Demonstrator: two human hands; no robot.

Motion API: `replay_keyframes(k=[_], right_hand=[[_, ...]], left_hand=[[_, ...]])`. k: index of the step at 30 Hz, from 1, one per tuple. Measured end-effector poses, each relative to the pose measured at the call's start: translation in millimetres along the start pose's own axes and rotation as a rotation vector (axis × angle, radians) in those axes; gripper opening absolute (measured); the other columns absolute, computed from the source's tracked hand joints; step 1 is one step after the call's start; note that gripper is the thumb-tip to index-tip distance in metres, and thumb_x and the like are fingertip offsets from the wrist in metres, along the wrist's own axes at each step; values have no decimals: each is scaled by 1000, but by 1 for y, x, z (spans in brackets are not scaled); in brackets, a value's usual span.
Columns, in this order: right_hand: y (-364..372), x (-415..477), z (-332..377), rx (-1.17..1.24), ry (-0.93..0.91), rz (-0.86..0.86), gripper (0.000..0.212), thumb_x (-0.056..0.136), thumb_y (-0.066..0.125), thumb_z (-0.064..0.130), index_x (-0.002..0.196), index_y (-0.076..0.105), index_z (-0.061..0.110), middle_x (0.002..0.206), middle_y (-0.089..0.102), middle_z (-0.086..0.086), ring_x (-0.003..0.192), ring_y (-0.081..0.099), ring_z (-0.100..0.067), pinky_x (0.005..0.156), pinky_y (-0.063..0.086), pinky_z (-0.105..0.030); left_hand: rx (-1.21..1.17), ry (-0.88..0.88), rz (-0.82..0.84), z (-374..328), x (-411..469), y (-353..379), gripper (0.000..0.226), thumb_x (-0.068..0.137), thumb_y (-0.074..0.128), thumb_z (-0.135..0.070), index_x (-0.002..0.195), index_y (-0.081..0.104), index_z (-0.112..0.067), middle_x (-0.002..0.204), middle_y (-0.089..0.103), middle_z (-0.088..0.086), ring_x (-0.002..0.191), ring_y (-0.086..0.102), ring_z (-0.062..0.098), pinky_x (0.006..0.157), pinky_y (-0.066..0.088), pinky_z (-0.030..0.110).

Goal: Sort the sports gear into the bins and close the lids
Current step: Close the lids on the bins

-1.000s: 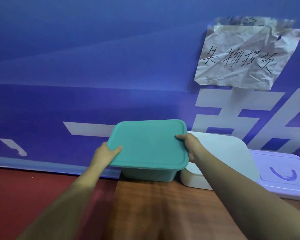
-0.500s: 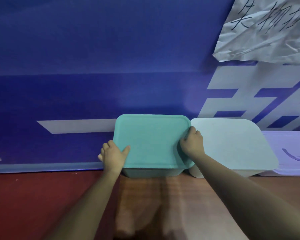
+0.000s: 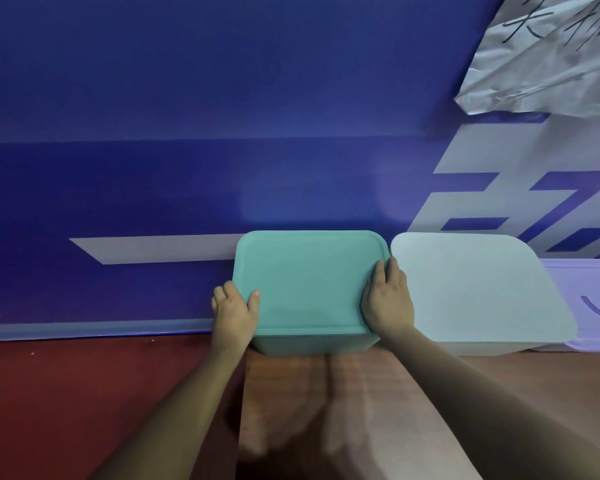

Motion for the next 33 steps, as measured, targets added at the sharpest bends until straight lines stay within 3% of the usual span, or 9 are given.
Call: replay_keyframes(k=[4, 8, 11, 13, 15, 20, 24, 28, 33], right_hand=[[-7, 3, 0, -9, -67, -56, 38, 78, 38, 8, 110, 53, -6, 119, 49, -23, 104, 45, -39, 91, 45, -49], [-3, 4, -6, 20, -86, -50, 41, 89, 37, 10, 128, 47, 1, 141, 39, -16, 125, 35, -32, 103, 41, -42], [4, -3, -13, -1, -98, 1, 59, 92, 17, 23, 147, 33, 6, 157, 23, -15, 144, 22, -30, 118, 24, -39], [6, -4, -15, -50, -119, 18, 68, 88, 9, 25, 149, 30, 6, 159, 21, -16, 146, 19, -32, 121, 16, -42], [6, -2, -14, -98, -127, 42, 67, 88, 10, 24, 150, 28, 7, 160, 20, -15, 147, 17, -31, 122, 12, -42], [8, 2, -14, -75, -119, 48, 58, 93, 26, 18, 149, 30, 5, 159, 22, -16, 147, 18, -31, 121, 14, -42], [-1, 7, -17, -113, -151, 107, 56, 94, 23, 27, 146, 34, 8, 157, 27, -12, 144, 24, -29, 118, 20, -41], [-36, 9, -20, -77, -165, 164, 51, 95, 38, 36, 138, 43, 8, 151, 36, -9, 134, 36, -29, 112, 30, -41], [-101, -14, -33, 197, -152, 71, 54, 96, 47, 39, 136, 47, 4, 144, 44, -13, 132, 39, -31, 109, 32, -39]], left_hand=[[22, 4, 3, -3, 0, 8, 45, 94, 57, -32, 111, 46, 9, 115, 44, 28, 107, 43, 42, 86, 42, 50], [83, 17, 24, -2, -1, 12, 49, 96, 54, -32, 117, 44, 11, 116, 47, 29, 105, 46, 43, 89, 39, 50], [143, 128, -20, -2, -4, 11, 64, 95, 56, -31, 139, 34, 8, 135, 41, 28, 120, 42, 43, 100, 39, 49], [242, 255, -14, -3, -6, 12, 69, 97, 49, -36, 151, 22, -4, 157, 23, 15, 141, 27, 32, 112, 31, 45], [274, 291, 38, -2, -3, 16, 68, 98, 42, -41, 154, 17, -11, 163, 9, 4, 148, 15, 23, 116, 23, 42], [331, 266, 82, -2, 1, 16, 69, 97, 38, -46, 153, 18, -12, 163, 7, 2, 140, 30, 25, 110, 32, 44], [456, 223, 143, -8, 2, 13, 68, 98, 30, -49, 154, 12, -14, 163, 0, 0, 144, 21, 26, 112, 26, 43], [521, 193, 159, -31, -6, -3, 65, 97, 39, -43, 148, 24, -7, 160, 15, 10, 146, 15, 28, 114, 23, 44], [364, 145, 41, -84, -46, -30, 52, 94, 47, -38, 133, 43, -3, 137, 45, 17, 125, 40, 32, 101, 37, 43]])
Point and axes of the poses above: each hand's wrist, its own x-axis towards the middle knuckle, its own y-axis out of the palm, z = x × y, the point moved 3 cm from there along x, towards the middle knuckle
